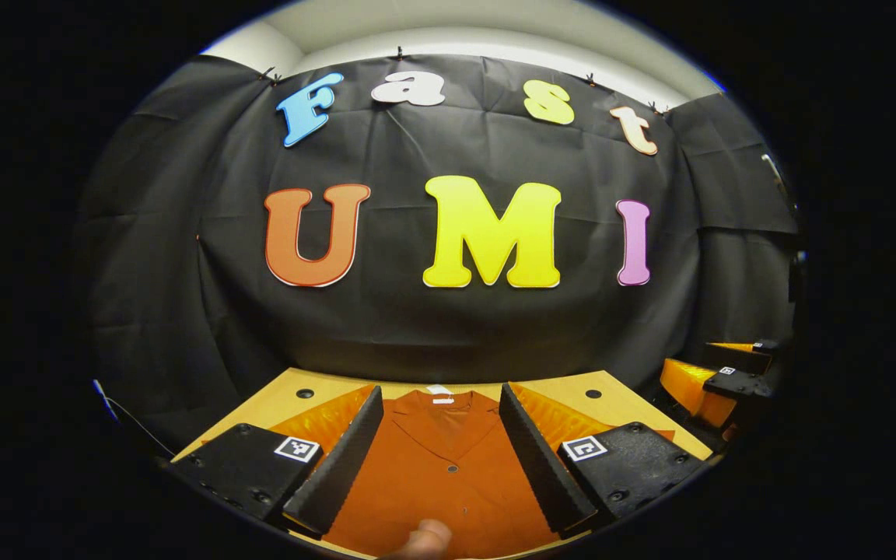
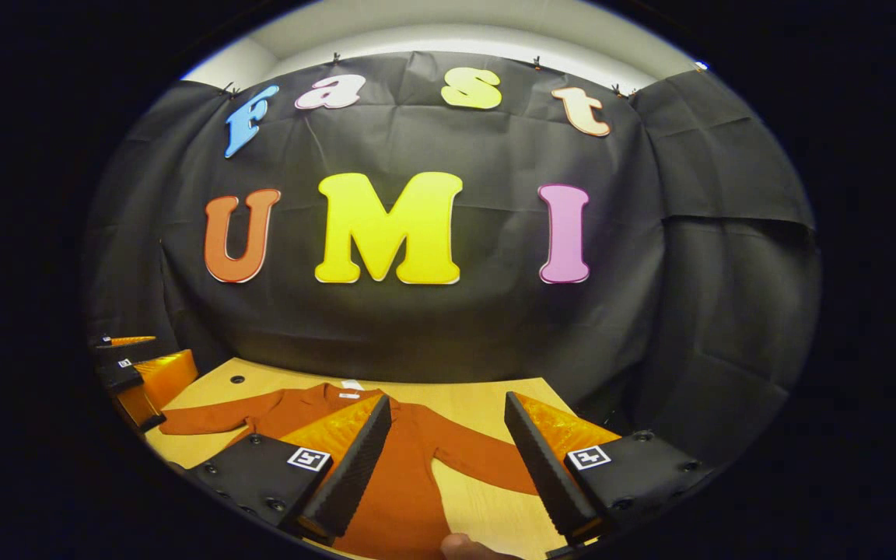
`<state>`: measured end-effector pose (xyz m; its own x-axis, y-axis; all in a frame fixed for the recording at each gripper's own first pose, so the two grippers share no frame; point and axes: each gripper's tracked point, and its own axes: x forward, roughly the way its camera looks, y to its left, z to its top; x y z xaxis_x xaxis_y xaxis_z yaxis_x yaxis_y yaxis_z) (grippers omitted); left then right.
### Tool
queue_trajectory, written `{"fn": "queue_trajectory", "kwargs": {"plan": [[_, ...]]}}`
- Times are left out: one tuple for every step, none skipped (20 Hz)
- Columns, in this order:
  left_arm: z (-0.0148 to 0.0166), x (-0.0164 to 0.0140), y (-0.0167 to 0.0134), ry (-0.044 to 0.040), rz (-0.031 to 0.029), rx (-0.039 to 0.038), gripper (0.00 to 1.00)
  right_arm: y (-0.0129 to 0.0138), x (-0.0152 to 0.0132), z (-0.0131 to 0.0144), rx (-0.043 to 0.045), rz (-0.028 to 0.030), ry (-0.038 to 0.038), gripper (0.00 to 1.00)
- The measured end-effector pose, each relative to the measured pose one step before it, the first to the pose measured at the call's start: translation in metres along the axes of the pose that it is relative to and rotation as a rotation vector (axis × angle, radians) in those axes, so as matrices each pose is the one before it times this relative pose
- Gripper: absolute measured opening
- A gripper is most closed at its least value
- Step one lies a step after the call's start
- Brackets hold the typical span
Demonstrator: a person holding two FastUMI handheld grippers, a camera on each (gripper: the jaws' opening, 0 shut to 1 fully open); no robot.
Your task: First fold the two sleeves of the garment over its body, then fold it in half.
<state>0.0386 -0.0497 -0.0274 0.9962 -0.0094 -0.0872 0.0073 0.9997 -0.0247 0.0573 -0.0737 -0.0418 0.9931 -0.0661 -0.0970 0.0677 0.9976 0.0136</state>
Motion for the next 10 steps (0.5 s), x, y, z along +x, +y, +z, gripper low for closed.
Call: {"fn": "queue_trajectory", "kwargs": {"plan": [[-0.00234,0.00144,-0.00200,0.00977,0.00029,-0.01066,0.98,-0.01524,0.00656,-0.00583,0.00263,-0.02072,0.01204,0.94],[-0.00261,0.00196,-0.00654,0.01526,-0.00227,-0.02327,0.97,-0.01501,0.00829,-0.00610,0.00041,-0.01950,0.01612,0.94],[-0.00336,0.00106,-0.00813,0.02132,-0.01050,-0.02187,0.97,-0.01777,0.00815,-0.00958,0.00190,-0.02284,0.02188,0.94],[-0.00506,0.00267,-0.00709,0.02015,-0.00505,-0.01260,0.97,-0.01925,0.00964,-0.00992,0.00517,-0.02661,0.02388,0.94],[-0.00188,0.00034,-0.00296,0.00940,0.00943,-0.00180,0.97,-0.02081,0.01022,-0.01289,0.00652,-0.02789,0.02769,0.94],[-0.00045,0.00162,-0.00262,0.00338,0.01390,0.00515,0.97,-0.02118,0.01249,-0.01275,0.00320,-0.03225,0.03005,0.94],[-0.00197,0.00077,-0.00415,0.00437,0.01603,0.01411,0.97,-0.02152,0.01463,-0.01581,0.00622,-0.03222,0.03490,0.94],[-0.00114,-0.00086,-0.00480,0.00166,0.01397,0.01869,0.98,-0.02016,0.01539,-0.01444,0.01152,-0.03042,0.03893,0.94],[0.00129,-0.00144,-0.00431,-0.00421,0.01167,0.01719,0.98,-0.02021,0.01757,-0.01706,0.01221,-0.03211,0.04190,0.94],[0.00189,-0.00011,-0.00479,-0.00339,0.00886,0.01621,0.98,-0.01701,0.01777,-0.01385,0.01636,-0.02897,0.04142,0.94]]}}
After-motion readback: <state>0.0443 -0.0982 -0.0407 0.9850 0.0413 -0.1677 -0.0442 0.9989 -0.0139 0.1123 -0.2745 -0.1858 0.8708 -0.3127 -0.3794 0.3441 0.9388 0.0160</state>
